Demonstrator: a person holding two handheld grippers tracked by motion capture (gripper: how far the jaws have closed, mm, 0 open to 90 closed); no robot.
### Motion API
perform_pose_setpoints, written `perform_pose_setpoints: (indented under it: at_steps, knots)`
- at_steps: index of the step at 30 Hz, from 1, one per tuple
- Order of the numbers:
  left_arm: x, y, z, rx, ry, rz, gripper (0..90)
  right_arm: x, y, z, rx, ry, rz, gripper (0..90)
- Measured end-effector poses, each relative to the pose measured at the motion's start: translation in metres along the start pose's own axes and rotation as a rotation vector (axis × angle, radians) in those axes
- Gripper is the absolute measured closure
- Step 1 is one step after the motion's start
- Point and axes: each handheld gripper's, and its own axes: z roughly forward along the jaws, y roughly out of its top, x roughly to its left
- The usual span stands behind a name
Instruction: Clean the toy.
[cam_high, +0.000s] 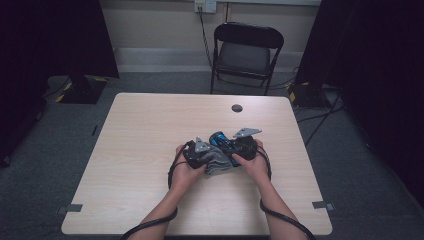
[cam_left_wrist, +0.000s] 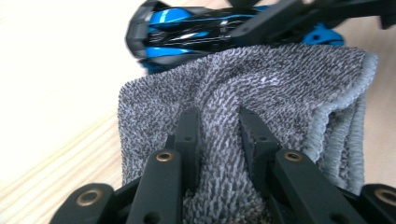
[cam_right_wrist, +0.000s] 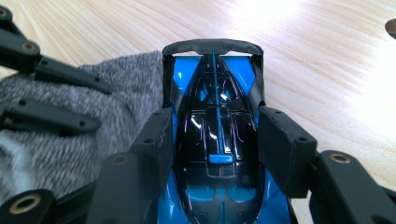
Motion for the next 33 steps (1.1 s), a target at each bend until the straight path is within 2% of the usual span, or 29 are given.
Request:
perform_pose_setpoints:
  at_steps: [4,9,11,15,23,25,28,31,33]
  knots:
    - [0.005,0.000,0.000,0.000,0.019,-0.012,72.0,0.000,0.000,0.000,-0.002,0.002,0.000,46.4]
    - [0.009,0.001,0.001,0.004,0.018,-0.032,72.1,0.000,-0.001,0.000,-0.002,0.002,0.001,46.5]
    - [0.011,0.002,0.000,0.014,0.031,-0.015,72.3,0.000,-0.001,0.000,-0.003,0.001,0.001,46.5]
    - [0.014,0.002,0.000,0.010,0.042,-0.037,72.4,0.000,-0.001,0.000,-0.003,0.000,-0.001,46.5]
    - [0.028,0.006,-0.002,0.020,0.056,-0.049,72.5,0.001,-0.002,-0.001,-0.003,-0.004,-0.004,46.4]
    - [0.032,0.007,-0.003,0.024,0.082,-0.043,72.6,0.001,-0.001,-0.001,0.000,-0.004,-0.004,46.4]
    - [0.039,0.006,-0.006,0.019,0.102,-0.066,72.7,0.001,-0.001,-0.001,0.002,-0.004,-0.004,46.4]
    - [0.047,0.003,-0.008,0.007,0.109,-0.106,72.7,0.001,-0.001,-0.002,0.000,-0.004,-0.004,46.4]
    - [0.052,0.001,-0.010,0.004,0.124,-0.111,72.8,0.000,-0.002,-0.002,0.000,-0.003,-0.004,46.4]
